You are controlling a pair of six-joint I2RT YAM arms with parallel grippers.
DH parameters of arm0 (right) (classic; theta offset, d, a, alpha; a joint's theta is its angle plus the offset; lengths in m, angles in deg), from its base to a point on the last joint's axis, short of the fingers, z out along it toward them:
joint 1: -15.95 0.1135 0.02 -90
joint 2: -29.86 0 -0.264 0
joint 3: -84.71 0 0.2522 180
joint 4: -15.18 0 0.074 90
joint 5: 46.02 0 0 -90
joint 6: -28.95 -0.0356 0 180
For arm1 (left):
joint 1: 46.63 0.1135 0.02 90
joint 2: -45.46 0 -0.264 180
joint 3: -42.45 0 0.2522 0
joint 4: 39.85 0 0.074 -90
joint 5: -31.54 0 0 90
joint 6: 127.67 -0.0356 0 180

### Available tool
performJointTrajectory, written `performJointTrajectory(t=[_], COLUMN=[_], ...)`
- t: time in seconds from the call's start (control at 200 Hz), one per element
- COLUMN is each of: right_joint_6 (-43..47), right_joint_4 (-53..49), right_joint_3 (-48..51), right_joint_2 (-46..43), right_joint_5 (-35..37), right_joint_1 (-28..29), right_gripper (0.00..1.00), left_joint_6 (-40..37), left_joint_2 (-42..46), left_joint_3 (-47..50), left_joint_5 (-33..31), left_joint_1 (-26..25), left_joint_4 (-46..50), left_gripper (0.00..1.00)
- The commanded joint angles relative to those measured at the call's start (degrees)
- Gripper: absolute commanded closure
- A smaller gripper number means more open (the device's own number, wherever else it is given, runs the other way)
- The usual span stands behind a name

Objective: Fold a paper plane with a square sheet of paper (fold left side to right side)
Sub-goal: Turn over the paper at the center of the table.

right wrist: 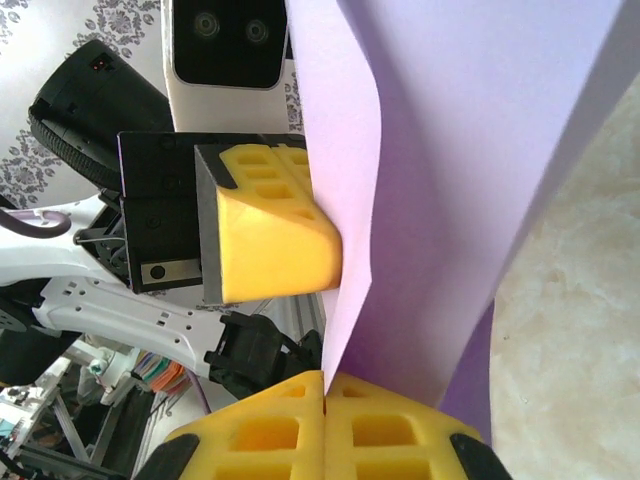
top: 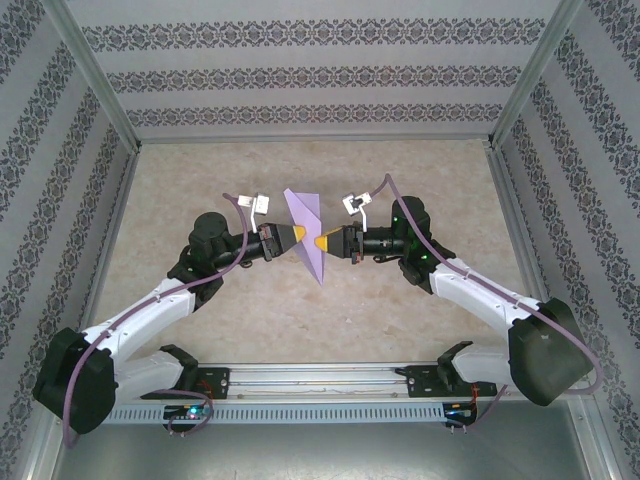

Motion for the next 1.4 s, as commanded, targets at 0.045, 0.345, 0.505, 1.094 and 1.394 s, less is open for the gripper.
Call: performJointTrajectory(t=[0.045,0.345,0.505,1.094,1.394], right_joint_6=[-1.09,-0.21,-2.01,-3.52,-3.45], right_joint_4=[2.54,-5.12,-6.98,-2.31,-2.65], right_joint_3=[-1.25,4.45,7.35,1.06,0.34], right_joint_2=[-1.45,-11.92,-12.66,-3.13,-2.90], right_joint_5=[0.74,8.19,8.96,8.00,8.82], right_joint_1=[-0.59,-5.83,-5.76,2.12,2.20], right_gripper=[0.87,0.43,0.26,0.39,0.63], left_joint_6=[-0.66,-0.16,-0.14,0.96,1.71], left_joint_2=[0.87,0.98,0.95,-0.70,-1.93], left_joint_3=[-0.79,-0.24,-0.29,-0.82,-0.48], left_joint_5=[-1.44,-1.79,-1.92,-1.49,-1.29], left_joint_1=[-0.76,-1.17,-1.48,-2.45,-2.59], left_joint_4=[-2.48,-3.84,-3.96,-4.35,-5.80], left_gripper=[0.99,0.99,0.99,0.99,0.96])
